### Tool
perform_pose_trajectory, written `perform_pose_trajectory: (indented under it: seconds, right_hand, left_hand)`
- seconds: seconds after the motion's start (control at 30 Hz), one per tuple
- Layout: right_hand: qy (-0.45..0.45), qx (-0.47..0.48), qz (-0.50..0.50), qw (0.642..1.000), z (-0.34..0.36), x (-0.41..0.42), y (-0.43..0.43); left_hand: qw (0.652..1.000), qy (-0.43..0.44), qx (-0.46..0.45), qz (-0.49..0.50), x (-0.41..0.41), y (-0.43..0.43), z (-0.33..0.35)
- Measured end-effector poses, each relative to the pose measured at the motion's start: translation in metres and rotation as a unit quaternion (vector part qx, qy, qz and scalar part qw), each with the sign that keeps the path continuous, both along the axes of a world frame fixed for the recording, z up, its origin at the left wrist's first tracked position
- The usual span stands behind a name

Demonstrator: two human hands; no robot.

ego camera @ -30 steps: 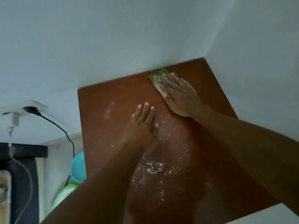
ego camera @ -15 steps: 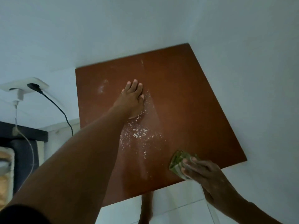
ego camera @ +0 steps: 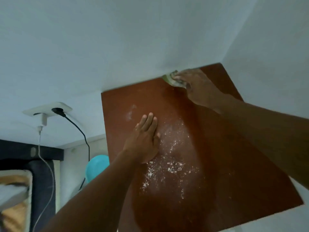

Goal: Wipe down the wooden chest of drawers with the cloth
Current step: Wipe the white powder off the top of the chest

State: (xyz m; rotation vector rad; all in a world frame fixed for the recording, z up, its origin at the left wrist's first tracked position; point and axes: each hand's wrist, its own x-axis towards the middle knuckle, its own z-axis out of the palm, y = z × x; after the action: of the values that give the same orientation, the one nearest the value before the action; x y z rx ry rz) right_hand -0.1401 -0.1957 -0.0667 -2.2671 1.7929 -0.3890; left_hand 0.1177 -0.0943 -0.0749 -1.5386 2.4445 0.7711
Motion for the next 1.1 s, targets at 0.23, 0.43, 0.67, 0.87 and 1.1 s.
perform_pose_trajectory:
  seconds: [0.23, 0.43, 0.67, 0.87, 1.1]
  right_hand:
    - [0.169, 0.027, 0.109, 0.979, -0.029, 0.027, -0.033]
    - [0.155, 0.029, 0.088, 0.984, -0.040, 0.026, 0.020]
    - [0.140, 0.074, 0.118, 0.980, -0.034, -0.002, 0.206]
    - [0.006, 0.027, 0.119, 0.993, -0.040, -0.011, 0.353]
    - [-0.088, 0.031, 0.120, 0.988, -0.010, -0.008, 0.380]
  left_hand:
    - [0.996, 0.089, -0.006, 0.022, 0.004, -0.003, -0.017]
    - [0.994, 0.102, -0.007, 0.025, 0.004, -0.005, -0.021]
    - [0.998, 0.065, -0.012, 0.012, 0.004, -0.004, -0.015]
    - [0.998, 0.052, -0.010, 0.026, -0.002, -0.002, -0.008]
    - [0.999, 0.038, -0.008, 0.029, -0.005, -0.003, -0.006]
